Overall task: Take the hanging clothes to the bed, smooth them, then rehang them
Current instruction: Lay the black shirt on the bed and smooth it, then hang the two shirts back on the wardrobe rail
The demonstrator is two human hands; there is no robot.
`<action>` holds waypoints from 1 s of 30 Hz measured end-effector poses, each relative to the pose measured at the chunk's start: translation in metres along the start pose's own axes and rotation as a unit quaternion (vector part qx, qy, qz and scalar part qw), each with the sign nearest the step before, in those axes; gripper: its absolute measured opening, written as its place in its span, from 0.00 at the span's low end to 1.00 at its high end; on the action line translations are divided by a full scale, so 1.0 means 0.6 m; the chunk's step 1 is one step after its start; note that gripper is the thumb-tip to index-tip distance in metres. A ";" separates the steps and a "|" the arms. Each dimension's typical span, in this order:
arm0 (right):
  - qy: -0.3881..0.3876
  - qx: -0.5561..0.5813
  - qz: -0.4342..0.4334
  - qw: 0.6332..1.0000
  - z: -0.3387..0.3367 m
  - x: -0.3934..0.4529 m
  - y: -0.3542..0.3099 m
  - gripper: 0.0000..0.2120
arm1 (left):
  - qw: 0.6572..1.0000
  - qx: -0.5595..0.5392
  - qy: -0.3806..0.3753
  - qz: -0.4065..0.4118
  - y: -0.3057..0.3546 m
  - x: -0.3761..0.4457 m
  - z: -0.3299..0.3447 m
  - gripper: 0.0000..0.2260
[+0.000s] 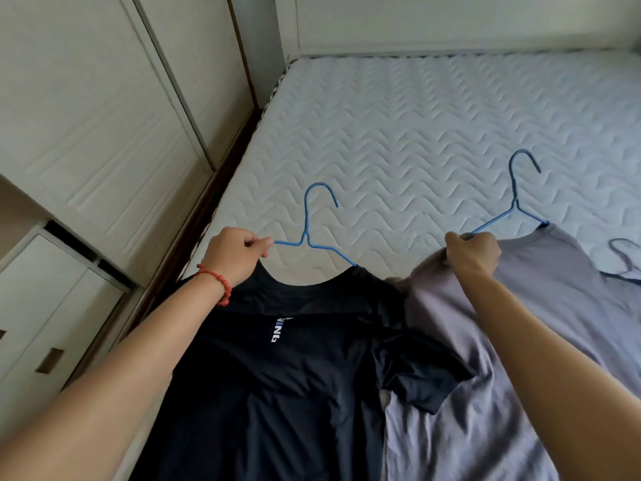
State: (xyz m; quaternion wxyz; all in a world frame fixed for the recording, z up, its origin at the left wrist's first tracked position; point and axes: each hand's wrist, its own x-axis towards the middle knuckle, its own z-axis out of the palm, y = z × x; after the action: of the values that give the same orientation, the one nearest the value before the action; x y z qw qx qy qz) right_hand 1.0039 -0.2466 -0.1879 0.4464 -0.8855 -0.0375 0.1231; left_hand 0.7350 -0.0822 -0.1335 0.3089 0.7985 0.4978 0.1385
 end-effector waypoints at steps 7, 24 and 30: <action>-0.008 0.002 -0.072 0.997 -0.093 -0.184 -0.105 0.14 | 0.998 -0.045 0.039 0.010 -0.023 -0.124 -0.215 0.14; -0.141 0.114 -0.263 0.948 -0.273 -0.686 -0.379 0.07 | 0.924 -0.356 -0.031 -0.138 -0.018 -0.407 -0.619 0.10; -0.208 0.149 -0.309 0.916 -0.320 -0.781 -0.430 0.06 | 0.886 -0.455 0.025 -0.087 0.011 -0.473 -0.684 0.10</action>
State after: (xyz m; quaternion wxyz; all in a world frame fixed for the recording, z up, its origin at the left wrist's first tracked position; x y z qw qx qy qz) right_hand 0.6106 -0.3248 0.2147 0.5707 -0.7077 -0.3823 0.1652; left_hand 0.3906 -0.1882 0.2112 0.6365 0.5205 0.4552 0.3418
